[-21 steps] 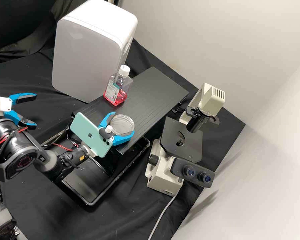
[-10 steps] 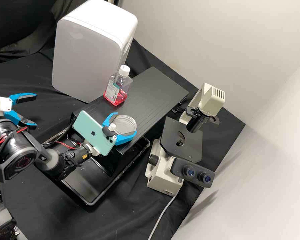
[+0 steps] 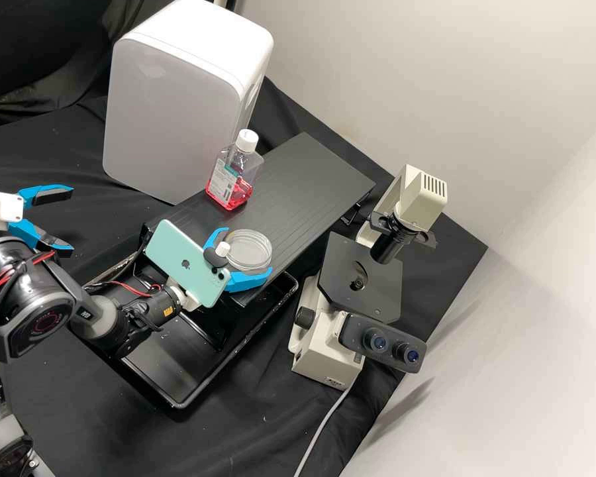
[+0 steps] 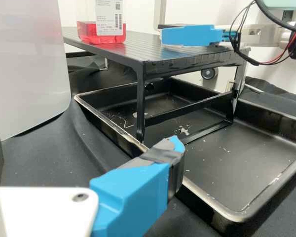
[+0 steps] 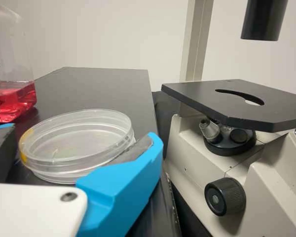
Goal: Place the lid on the petri dish
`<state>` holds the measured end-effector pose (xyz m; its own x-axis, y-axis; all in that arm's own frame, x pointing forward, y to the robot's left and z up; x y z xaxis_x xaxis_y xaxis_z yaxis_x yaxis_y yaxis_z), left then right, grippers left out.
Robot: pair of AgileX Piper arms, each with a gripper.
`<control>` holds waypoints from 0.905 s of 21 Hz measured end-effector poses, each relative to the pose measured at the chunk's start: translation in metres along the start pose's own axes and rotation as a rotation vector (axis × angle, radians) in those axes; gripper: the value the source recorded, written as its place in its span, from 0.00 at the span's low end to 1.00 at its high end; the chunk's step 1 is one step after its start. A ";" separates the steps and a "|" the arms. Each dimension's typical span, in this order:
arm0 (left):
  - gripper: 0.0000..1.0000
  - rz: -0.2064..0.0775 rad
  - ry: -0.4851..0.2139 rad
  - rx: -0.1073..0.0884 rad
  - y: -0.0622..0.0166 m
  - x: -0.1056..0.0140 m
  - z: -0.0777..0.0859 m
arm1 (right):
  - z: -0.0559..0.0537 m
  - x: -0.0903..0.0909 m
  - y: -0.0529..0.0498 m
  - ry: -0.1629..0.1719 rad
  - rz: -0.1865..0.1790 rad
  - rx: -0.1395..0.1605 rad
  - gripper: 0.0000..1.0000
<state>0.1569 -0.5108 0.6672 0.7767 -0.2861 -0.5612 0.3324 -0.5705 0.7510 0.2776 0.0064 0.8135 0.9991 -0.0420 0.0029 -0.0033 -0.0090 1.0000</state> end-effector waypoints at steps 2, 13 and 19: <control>1.00 -0.006 0.002 0.001 -0.0013 0.000 0.000 | 0.000 0.000 0.000 0.000 0.000 0.000 1.00; 1.00 -0.007 0.003 0.002 -0.0016 0.002 0.000 | 0.000 0.000 0.000 0.000 0.000 0.000 1.00; 1.00 -0.007 0.003 0.002 -0.0016 0.002 0.000 | 0.002 0.001 -0.002 -0.003 -0.003 0.000 0.00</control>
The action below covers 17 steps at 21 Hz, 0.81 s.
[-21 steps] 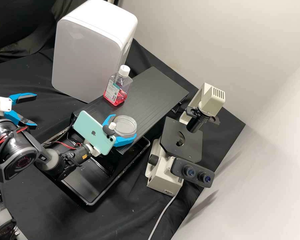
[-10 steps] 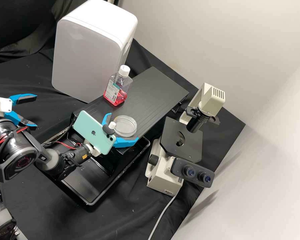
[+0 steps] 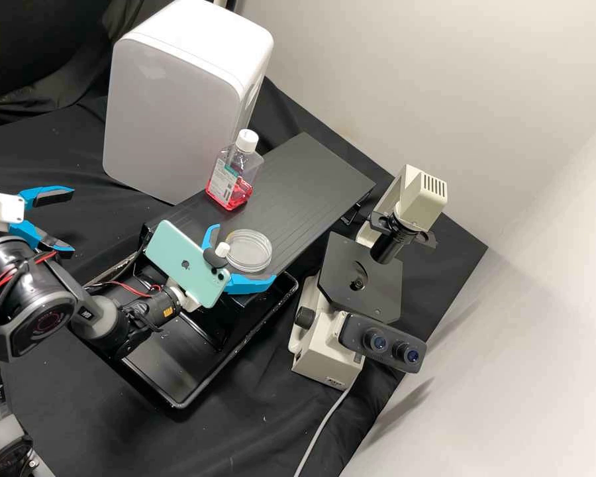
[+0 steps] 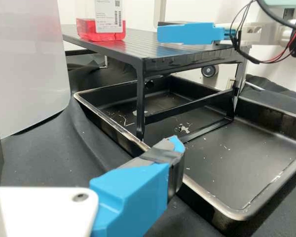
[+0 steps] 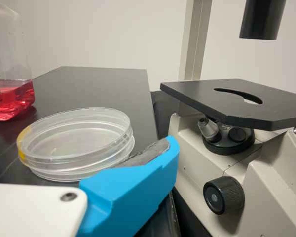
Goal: Place the lid on the petri dish
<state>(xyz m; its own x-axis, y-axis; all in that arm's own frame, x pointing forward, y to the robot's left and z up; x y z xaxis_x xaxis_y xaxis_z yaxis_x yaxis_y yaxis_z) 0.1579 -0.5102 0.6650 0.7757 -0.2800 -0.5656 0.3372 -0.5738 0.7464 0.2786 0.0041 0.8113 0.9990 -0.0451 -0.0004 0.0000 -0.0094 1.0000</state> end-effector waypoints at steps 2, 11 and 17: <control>1.00 0.000 0.000 0.000 0.0000 0.000 0.000 | 0.002 0.001 -0.002 -0.008 -0.008 0.000 0.00; 1.00 0.002 0.003 -0.002 0.0001 0.000 0.000 | 0.003 0.001 -0.003 0.001 0.000 0.000 0.00; 1.00 0.002 0.005 -0.003 -0.0001 0.000 0.001 | 0.003 0.001 -0.003 0.001 0.000 0.004 0.00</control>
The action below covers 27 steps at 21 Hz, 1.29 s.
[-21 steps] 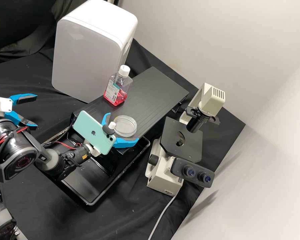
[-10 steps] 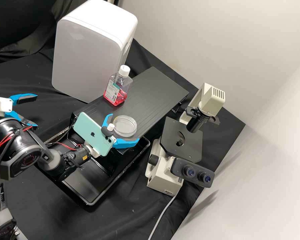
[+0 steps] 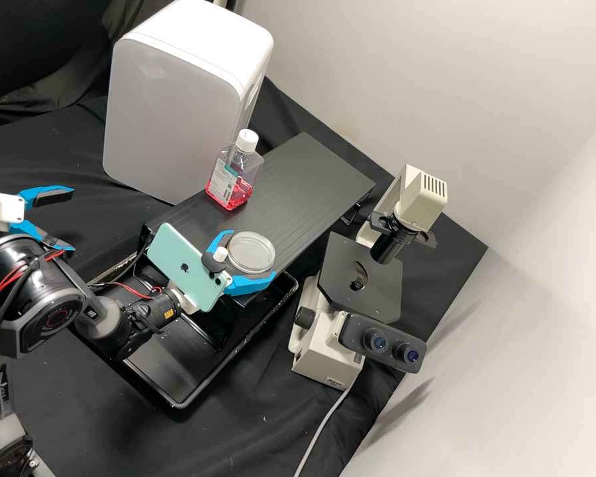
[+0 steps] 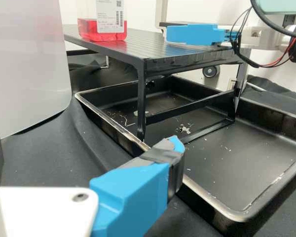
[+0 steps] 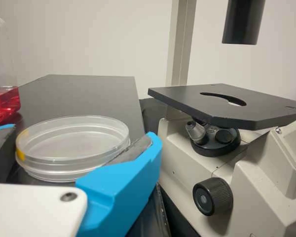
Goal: Place the lid on the petri dish
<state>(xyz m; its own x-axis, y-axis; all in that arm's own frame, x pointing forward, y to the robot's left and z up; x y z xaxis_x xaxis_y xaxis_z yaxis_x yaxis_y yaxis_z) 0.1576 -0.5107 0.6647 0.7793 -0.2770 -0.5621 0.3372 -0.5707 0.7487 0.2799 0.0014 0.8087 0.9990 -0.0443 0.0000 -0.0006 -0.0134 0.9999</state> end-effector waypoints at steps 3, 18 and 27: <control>1.00 0.000 0.000 0.000 0.0000 0.000 0.000 | 0.000 0.000 0.000 0.000 0.000 0.001 0.00; 1.00 -0.005 0.010 -0.001 -0.0014 0.000 -0.001 | -0.003 -0.009 -0.005 0.014 -0.015 0.002 0.00; 1.00 -0.004 0.017 -0.004 -0.0013 0.000 -0.002 | -0.006 -0.013 -0.009 0.023 -0.027 0.005 0.00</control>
<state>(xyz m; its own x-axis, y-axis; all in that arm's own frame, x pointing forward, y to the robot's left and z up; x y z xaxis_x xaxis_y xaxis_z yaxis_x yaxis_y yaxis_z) 0.1584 -0.5087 0.6641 0.7868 -0.2619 -0.5590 0.3423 -0.5684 0.7481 0.2674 0.0078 0.7997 0.9994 -0.0212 -0.0263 0.0259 -0.0189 0.9995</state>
